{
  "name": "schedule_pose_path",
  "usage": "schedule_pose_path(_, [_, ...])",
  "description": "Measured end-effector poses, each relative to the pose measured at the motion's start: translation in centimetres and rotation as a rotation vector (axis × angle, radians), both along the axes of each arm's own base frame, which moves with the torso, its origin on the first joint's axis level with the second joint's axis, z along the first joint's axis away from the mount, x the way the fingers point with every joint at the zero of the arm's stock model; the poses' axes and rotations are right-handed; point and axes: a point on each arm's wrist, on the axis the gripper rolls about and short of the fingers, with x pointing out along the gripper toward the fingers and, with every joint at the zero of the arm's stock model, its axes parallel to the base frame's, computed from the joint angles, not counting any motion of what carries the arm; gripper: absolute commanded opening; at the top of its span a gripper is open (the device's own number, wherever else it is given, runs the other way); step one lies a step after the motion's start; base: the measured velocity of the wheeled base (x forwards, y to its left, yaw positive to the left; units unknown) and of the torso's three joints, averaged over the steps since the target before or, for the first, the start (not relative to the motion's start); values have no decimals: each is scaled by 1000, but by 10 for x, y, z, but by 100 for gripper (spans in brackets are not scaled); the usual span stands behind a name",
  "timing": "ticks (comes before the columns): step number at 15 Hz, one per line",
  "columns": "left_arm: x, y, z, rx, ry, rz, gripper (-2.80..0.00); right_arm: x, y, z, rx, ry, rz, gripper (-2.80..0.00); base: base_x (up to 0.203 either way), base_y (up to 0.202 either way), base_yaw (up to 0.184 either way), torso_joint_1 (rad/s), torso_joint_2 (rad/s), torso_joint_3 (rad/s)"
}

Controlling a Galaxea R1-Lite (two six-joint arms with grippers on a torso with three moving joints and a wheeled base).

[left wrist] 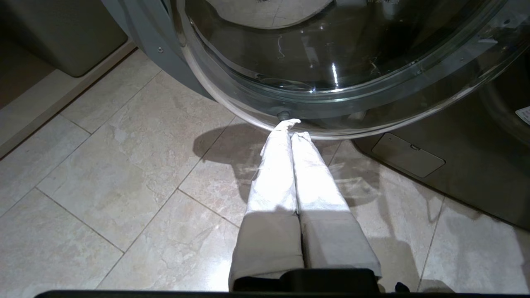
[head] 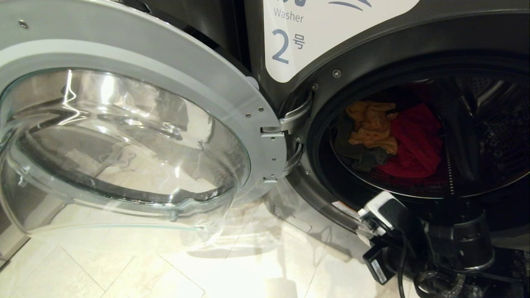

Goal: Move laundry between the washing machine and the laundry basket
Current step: Pick a cloth and place it into the basket

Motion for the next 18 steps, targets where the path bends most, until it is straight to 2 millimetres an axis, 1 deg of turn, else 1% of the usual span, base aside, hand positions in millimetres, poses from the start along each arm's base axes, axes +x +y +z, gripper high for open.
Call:
schedule_pose_path(3, [0, 0, 0, 0, 0, 0, -280, 23, 15, -3, 101, -71, -178, -280, 0, 0, 0, 0, 0, 0])
schedule_pose_path(6, [0, 0, 0, 0, 0, 0, -280, 38, 18, -15, 169, -61, -283, -280, 0, 0, 0, 0, 0, 0])
schedule_pose_path(8, [0, 0, 0, 0, 0, 0, -280, 49, 14, -19, 210, -69, -338, -280, 0, 0, 0, 0, 0, 0])
schedule_pose_path(10, [0, 0, 0, 0, 0, 0, -280, 66, 5, -19, 251, -108, -400, -280, 0, 0, 0, 0, 0, 0])
schedule_pose_path(13, [0, 0, 0, 0, 0, 1, -280, 95, -8, -12, 318, -198, -477, -280, 0, 0, 0, 0, 0, 0])
schedule_pose_path(15, [0, 0, 0, 0, 0, 0, -280, 113, -17, -10, 332, -227, -526, -280, 0, 0, 0, 0, 0, 0])
schedule_pose_path(18, [0, 0, 0, 0, 0, 0, -280, 137, -21, -6, 377, -264, -570, -280, 0, 0, 0, 0, 0, 0])
